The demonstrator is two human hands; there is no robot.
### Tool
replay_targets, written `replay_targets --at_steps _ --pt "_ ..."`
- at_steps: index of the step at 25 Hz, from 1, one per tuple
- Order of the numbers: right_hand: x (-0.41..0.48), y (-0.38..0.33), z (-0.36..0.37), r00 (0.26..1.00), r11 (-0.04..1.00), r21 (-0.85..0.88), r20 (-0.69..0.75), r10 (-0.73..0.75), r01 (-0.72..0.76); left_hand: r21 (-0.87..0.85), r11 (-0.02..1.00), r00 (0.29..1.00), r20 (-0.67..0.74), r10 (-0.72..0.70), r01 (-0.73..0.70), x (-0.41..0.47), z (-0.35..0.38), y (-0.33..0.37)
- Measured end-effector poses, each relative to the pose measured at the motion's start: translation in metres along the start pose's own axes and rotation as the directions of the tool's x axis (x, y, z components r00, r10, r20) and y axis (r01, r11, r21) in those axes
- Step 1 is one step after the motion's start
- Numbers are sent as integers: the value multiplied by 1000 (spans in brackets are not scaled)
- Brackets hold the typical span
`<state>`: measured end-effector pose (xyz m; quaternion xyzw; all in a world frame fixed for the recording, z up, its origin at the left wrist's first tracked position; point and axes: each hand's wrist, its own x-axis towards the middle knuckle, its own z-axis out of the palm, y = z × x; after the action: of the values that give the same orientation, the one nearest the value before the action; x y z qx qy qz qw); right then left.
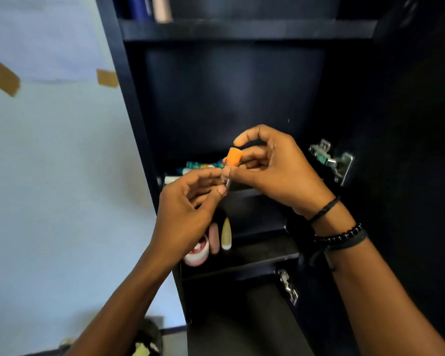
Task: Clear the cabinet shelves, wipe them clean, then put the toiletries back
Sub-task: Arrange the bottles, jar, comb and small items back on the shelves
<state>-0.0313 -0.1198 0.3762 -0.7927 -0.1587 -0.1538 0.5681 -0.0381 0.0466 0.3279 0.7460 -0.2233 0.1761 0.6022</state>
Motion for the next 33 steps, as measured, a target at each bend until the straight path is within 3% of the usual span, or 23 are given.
replay_targets --at_steps 9,14,17,20,26,33 --pt "45 -79 6 946 945 136 -173 -272 297 105 954 941 -168 294 -280 66 -34 81" --pt "68 -112 -3 905 904 112 -165 -393 413 123 910 895 -174 412 -395 96 -45 112" --pt "89 -130 -10 876 891 29 -199 -439 453 374 795 785 -225 577 -477 116 -59 121" --pt "123 -142 -16 864 900 -74 -257 -434 430 638 657 685 -267 678 -402 144 -75 115" --pt "188 -139 -7 905 935 -195 -255 -341 297 593 746 788 -285 546 -303 164 -76 96" --pt "216 -122 2 939 945 -254 -218 -265 207 620 702 761 -249 599 -350 163 -77 90"
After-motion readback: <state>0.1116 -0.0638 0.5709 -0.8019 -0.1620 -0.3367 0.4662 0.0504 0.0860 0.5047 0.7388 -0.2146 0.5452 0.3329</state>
